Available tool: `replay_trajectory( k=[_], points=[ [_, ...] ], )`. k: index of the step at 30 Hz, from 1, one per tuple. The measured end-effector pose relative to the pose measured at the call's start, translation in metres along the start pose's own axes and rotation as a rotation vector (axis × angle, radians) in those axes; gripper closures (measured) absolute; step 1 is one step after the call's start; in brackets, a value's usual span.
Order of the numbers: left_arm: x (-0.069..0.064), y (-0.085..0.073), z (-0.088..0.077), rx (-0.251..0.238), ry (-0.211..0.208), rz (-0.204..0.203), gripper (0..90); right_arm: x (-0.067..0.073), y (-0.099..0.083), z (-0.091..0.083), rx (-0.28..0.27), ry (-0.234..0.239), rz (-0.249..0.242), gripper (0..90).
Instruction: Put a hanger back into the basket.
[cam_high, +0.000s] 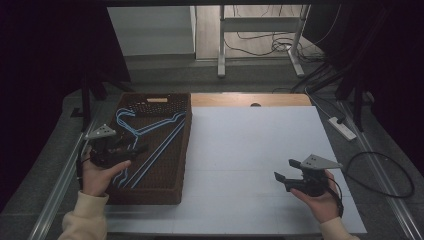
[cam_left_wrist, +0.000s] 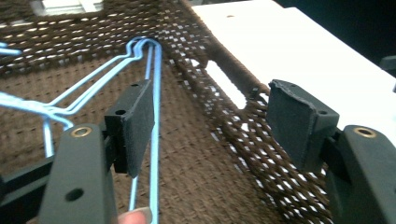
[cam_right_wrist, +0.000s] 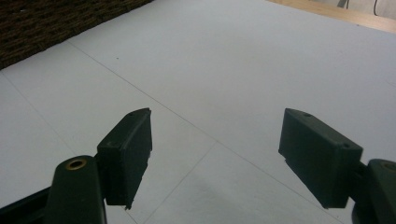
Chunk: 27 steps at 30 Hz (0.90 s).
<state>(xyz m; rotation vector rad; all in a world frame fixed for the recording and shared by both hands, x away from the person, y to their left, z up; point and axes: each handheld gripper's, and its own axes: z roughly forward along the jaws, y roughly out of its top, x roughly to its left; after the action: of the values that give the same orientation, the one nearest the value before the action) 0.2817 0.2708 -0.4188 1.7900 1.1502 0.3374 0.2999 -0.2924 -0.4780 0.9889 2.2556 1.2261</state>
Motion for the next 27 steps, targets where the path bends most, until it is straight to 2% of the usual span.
replay_trajectory(
  k=[6, 12, 15, 20, 27],
  points=[
    [-0.019, -0.009, -0.003, -0.007, -0.031, 0.035, 31.9, -0.001, -0.001, -0.003, -0.007, 0.003, 0.006, 26.2],
    [-0.034, -0.020, -0.009, -0.051, -0.047, 0.055, 31.2, -0.004, -0.003, -0.007, -0.010, 0.000, 0.015, 26.3],
    [-0.040, -0.029, -0.008, -0.064, -0.057, 0.071, 31.1, -0.008, -0.004, -0.011, -0.014, -0.007, 0.035, 26.4],
    [-0.047, -0.040, -0.002, -0.053, -0.079, 0.093, 30.3, -0.015, -0.009, -0.018, -0.020, -0.018, 0.068, 26.7],
    [-0.052, -0.047, 0.008, -0.033, -0.076, 0.112, 30.3, -0.020, -0.015, -0.023, -0.004, -0.004, 0.084, 27.4]
  ],
)
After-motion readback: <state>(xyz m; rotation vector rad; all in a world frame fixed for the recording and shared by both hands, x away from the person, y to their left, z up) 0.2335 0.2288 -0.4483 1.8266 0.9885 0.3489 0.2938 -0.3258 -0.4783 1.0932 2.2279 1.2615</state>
